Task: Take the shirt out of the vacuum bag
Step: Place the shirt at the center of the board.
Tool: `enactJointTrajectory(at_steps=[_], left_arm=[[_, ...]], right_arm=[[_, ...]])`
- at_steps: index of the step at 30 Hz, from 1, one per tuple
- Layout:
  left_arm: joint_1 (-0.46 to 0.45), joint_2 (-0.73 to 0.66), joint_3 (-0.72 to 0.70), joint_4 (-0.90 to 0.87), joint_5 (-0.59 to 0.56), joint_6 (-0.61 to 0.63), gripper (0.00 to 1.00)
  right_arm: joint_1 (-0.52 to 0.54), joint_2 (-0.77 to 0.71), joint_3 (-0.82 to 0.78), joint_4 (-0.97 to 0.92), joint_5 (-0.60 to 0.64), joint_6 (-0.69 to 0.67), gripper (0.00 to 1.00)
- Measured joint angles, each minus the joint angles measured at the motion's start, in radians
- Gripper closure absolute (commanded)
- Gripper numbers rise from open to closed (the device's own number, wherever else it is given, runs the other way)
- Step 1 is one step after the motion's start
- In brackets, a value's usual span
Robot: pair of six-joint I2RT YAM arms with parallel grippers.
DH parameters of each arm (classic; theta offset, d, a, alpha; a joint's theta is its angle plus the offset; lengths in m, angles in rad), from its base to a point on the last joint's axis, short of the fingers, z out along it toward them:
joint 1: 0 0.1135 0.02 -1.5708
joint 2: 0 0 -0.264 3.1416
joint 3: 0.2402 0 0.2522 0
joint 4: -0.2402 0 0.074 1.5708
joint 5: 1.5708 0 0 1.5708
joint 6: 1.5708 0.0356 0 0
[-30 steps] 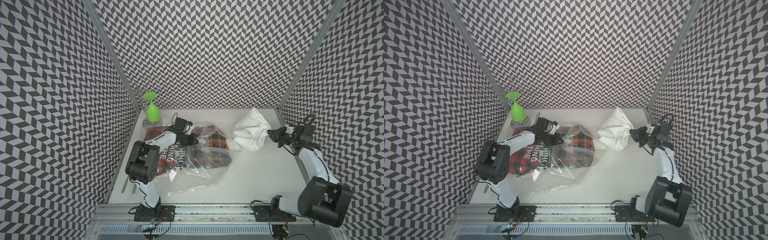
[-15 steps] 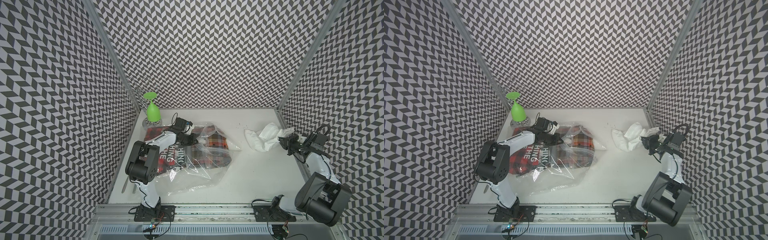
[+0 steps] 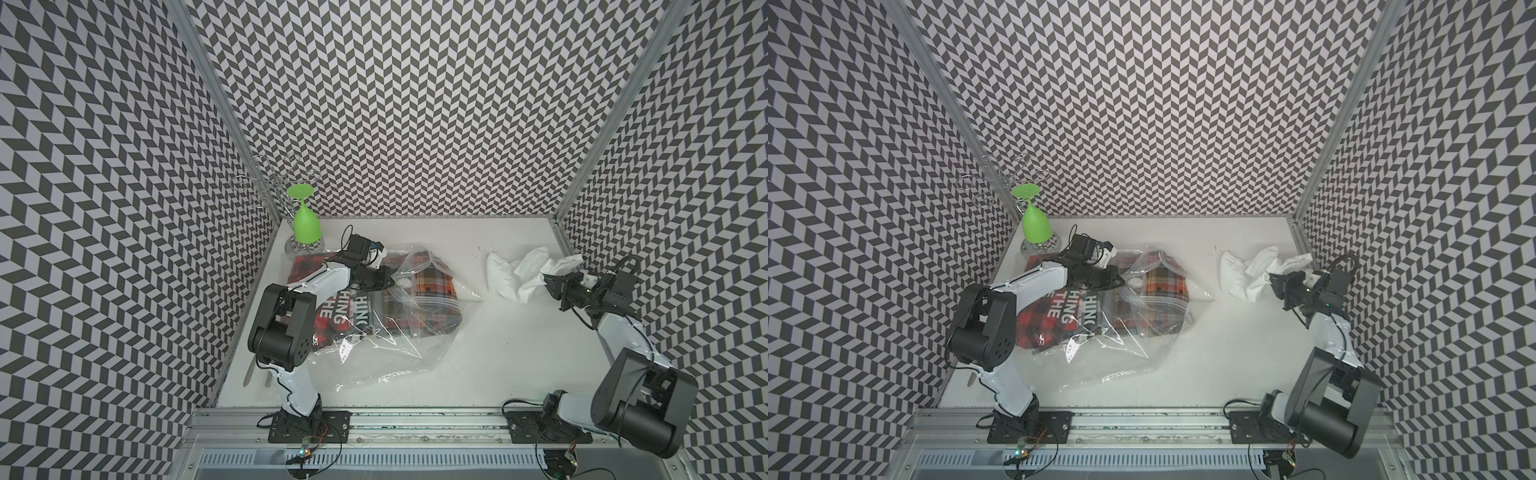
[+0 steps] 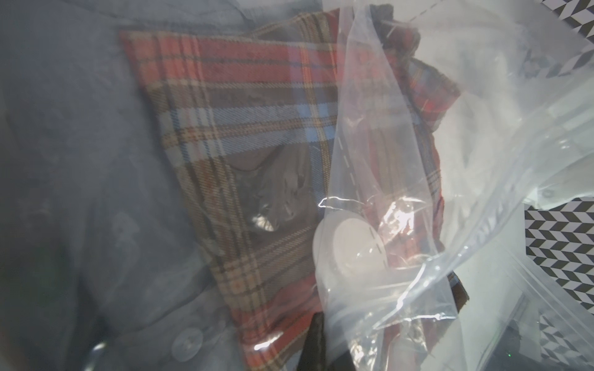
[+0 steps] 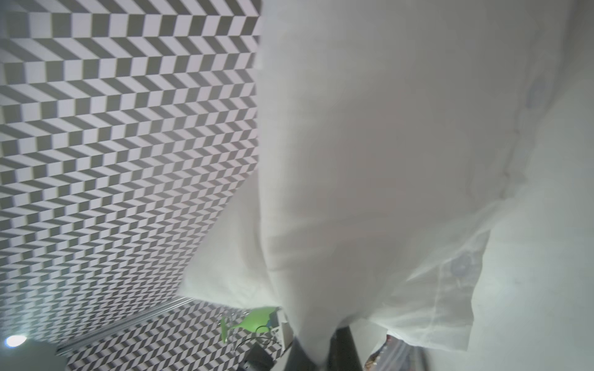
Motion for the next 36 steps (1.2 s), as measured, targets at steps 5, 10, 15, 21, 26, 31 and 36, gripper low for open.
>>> enactJointTrajectory(at_steps=[5, 10, 15, 21, 26, 31, 36], left_arm=[[0.006, -0.002, -0.006, 0.000, -0.001, 0.001, 1.00], [0.006, -0.007, -0.015, 0.000, -0.009, 0.004, 1.00], [0.011, -0.016, -0.024, 0.000, -0.019, 0.006, 1.00], [0.014, -0.025, -0.038, 0.001, -0.031, 0.008, 1.00], [0.015, -0.026, -0.055, 0.003, -0.041, 0.008, 1.00], [0.015, -0.032, -0.063, 0.003, -0.045, 0.008, 1.00], [0.015, -0.035, -0.063, 0.003, -0.045, 0.008, 1.00]], right_arm=[[0.178, 0.008, 0.046, 0.218, 0.033, 0.230, 1.00], [0.277, 0.089, 0.203, 0.415, 0.067, 0.378, 1.00], [0.279, 0.114, 0.240, 0.591, 0.097, 0.452, 1.00], [0.209, 0.114, -0.059, 0.748, 0.092, 0.475, 1.00], [0.036, 0.135, -0.327, 0.792, 0.039, 0.468, 1.00], [-0.128, 0.080, -0.378, 0.669, -0.050, 0.335, 1.00], [-0.227, 0.026, -0.356, 0.459, -0.108, 0.121, 0.92]])
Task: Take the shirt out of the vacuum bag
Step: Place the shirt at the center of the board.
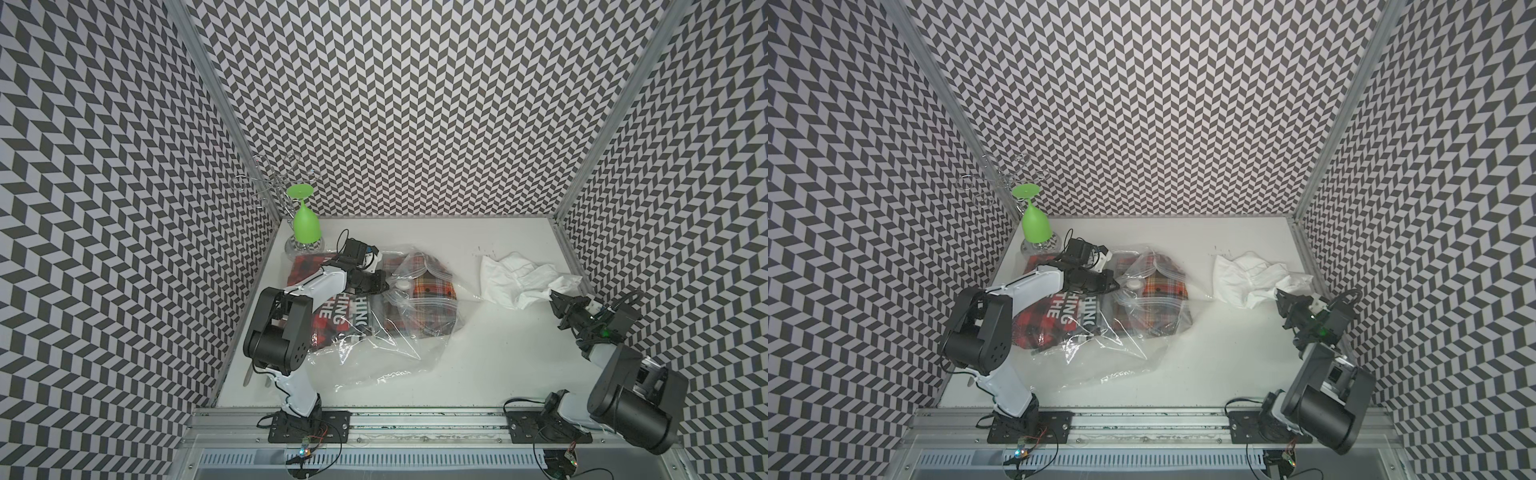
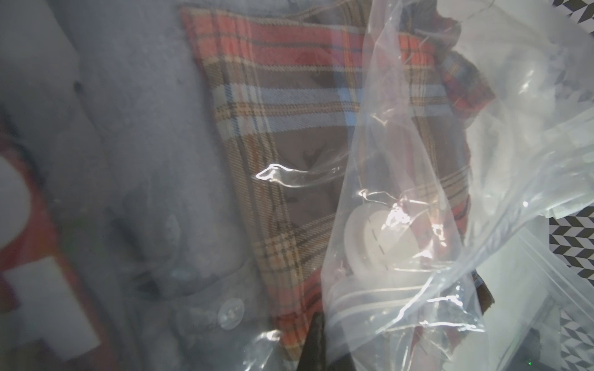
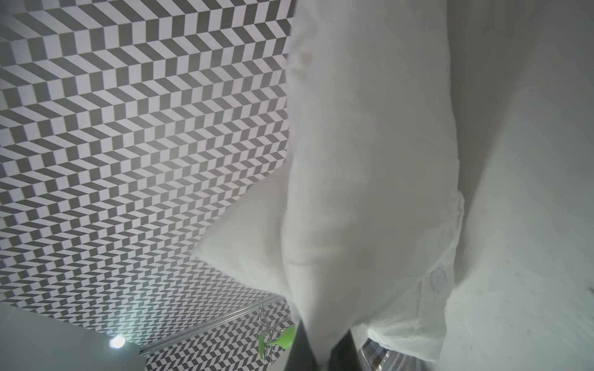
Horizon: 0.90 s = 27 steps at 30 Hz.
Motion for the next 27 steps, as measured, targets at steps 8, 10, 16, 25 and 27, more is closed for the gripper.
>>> enactJointTrajectory(at_steps=[8, 10, 16, 25, 27], left_arm=[[0.000, 0.000, 0.000, 0.000, 0.001, 0.000, 1.00], [0.000, 0.000, 0.000, 0.000, 0.001, 0.000, 1.00], [-0.014, 0.000, 0.000, 0.000, 0.001, -0.001, 1.00], [-0.037, 0.000, 0.000, 0.004, 0.001, -0.006, 1.00], [-0.040, 0.000, 0.000, 0.005, 0.001, -0.008, 1.00]], right_arm=[[-0.105, 0.001, 0.028, -0.401, 0.011, -0.307, 0.35], [-0.120, -0.006, 0.079, -0.517, 0.049, -0.373, 0.32], [-0.138, -0.038, 0.283, -0.788, 0.227, -0.532, 0.31], [-0.140, -0.055, 0.394, -1.003, 0.388, -0.589, 0.29], [-0.138, -0.055, 0.426, -1.025, 0.394, -0.586, 0.29]])
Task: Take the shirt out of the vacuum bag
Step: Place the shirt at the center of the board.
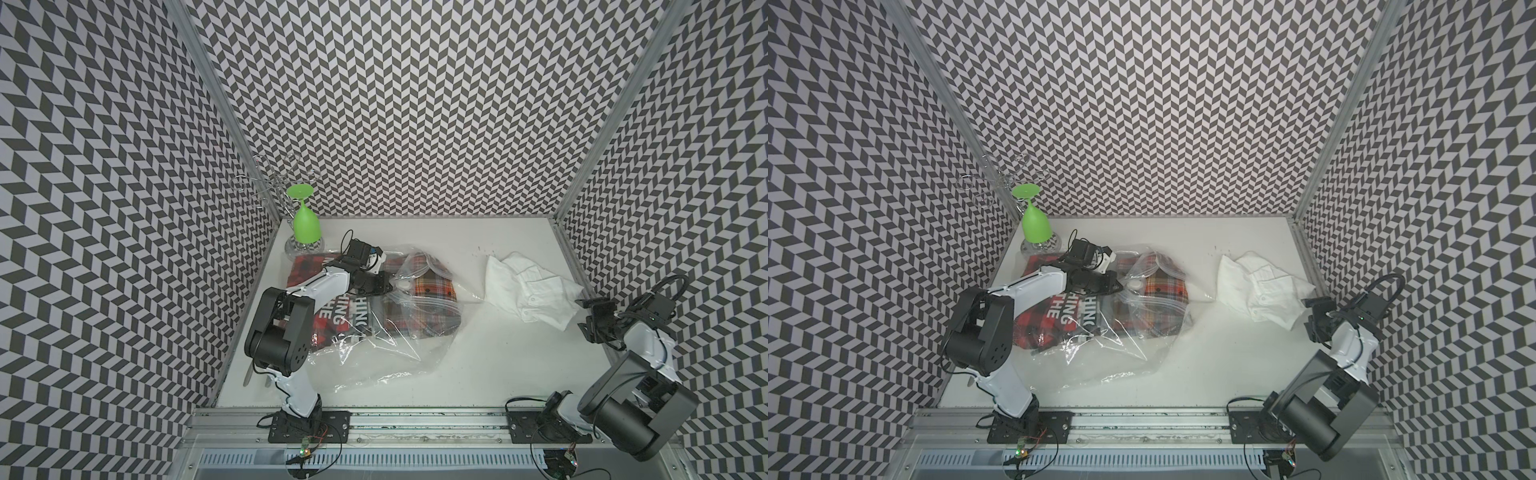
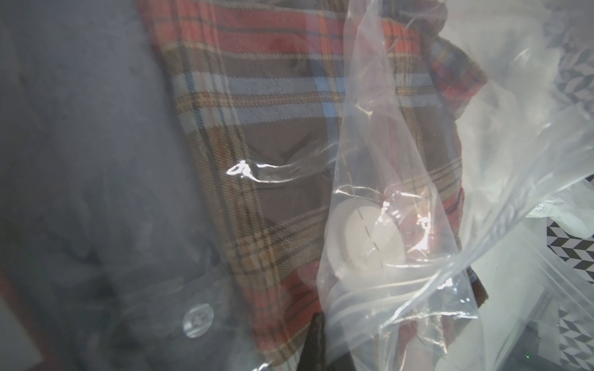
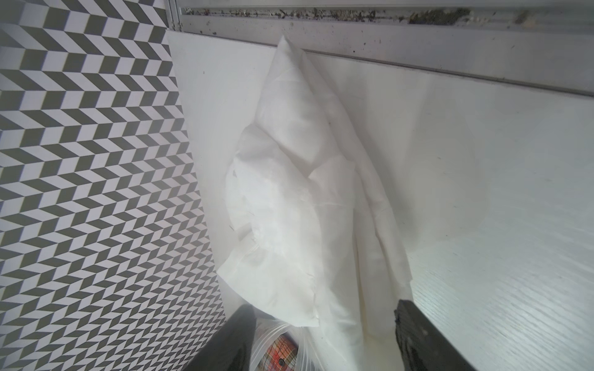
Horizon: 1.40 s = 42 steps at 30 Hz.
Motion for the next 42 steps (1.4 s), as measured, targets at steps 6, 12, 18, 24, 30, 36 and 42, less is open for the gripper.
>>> enactJointTrajectory(at_steps=[6, 12, 18, 24, 30, 36, 42], left_arm=[[-0.003, 0.001, 0.000, 0.004, 0.008, -0.009, 1.00], [-0.014, 0.004, 0.009, 0.010, 0.026, -0.027, 1.00], [-0.027, 0.011, 0.016, 0.016, 0.036, -0.030, 1.00], [-0.029, 0.011, 0.016, 0.018, 0.037, -0.030, 1.00], [-0.029, 0.011, 0.016, 0.018, 0.037, -0.030, 1.00], [-0.029, 0.011, 0.016, 0.018, 0.037, -0.026, 1.00], [-0.029, 0.013, 0.016, 0.017, 0.037, -0.023, 1.00]], right_arm=[[0.117, -0.016, 0.106, 0.007, -0.007, 0.069, 0.29], [0.354, -0.039, 0.203, 0.104, -0.016, 0.140, 0.31], [0.496, 0.096, 0.168, 0.150, 0.008, 0.114, 0.36], [0.495, 0.242, 0.147, 0.102, 0.140, 0.013, 0.38], [0.400, 0.241, 0.089, 0.083, 0.237, -0.070, 0.37], [0.358, 0.270, 0.075, 0.080, 0.306, -0.128, 0.36], [0.358, 0.292, 0.085, 0.066, 0.348, -0.151, 0.36]])
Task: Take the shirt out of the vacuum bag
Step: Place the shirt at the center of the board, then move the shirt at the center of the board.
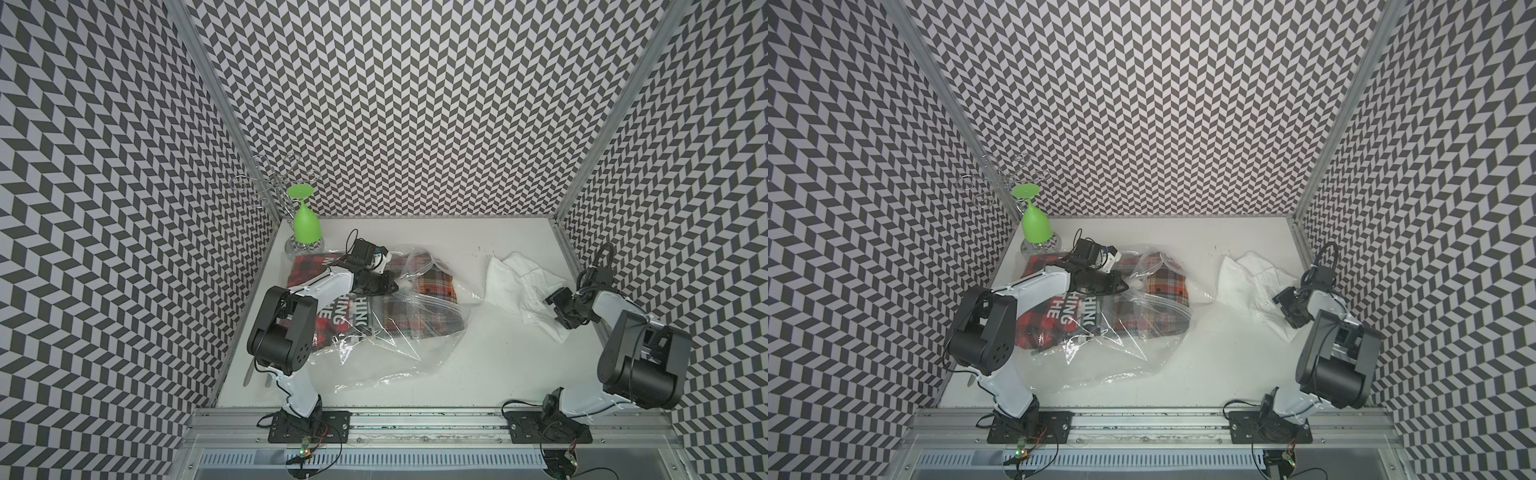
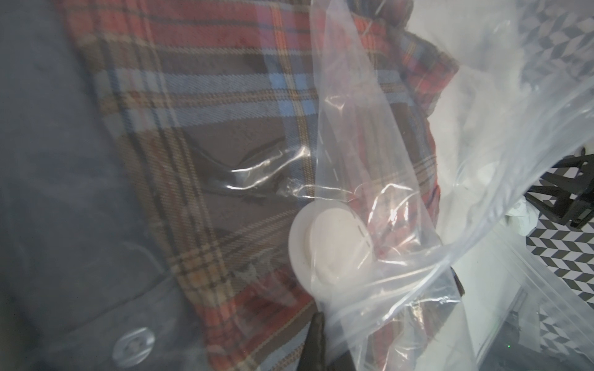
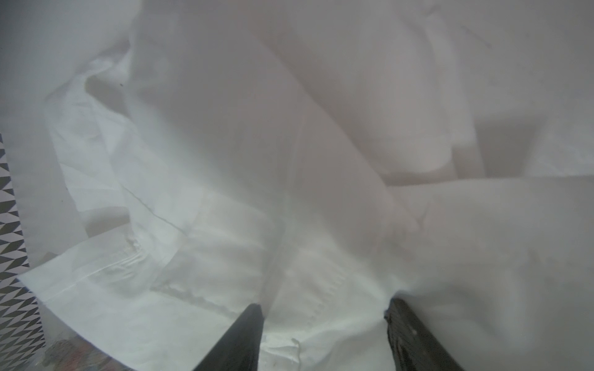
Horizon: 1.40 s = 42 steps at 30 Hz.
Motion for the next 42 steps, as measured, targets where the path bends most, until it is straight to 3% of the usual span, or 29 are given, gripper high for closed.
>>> enactJointTrajectory(at_steps=[7, 13, 25, 34, 42], left_arm=[[0.000, 0.002, 0.000, 0.000, 0.000, 0.000, 1.00], [0.000, 0.016, 0.011, -0.002, 0.001, 0.000, 1.00], [0.000, 0.018, 0.028, -0.013, 0.008, -0.003, 1.00], [0.000, -0.002, 0.028, -0.027, 0.008, -0.008, 1.00], [-0.009, -0.027, 0.028, -0.036, 0.008, -0.011, 1.00]], right_arm=[[0.039, -0.090, 0.114, -0.056, 0.047, -0.004, 0.35], [0.176, -0.084, 0.192, -0.059, 0.103, -0.005, 0.34], [0.323, 0.229, 0.233, -0.084, 0.327, -0.039, 0.33], [0.353, 0.410, 0.453, -0.080, 0.406, -0.097, 0.33], [0.402, 0.626, 0.766, -0.092, 0.420, -0.186, 0.33]])
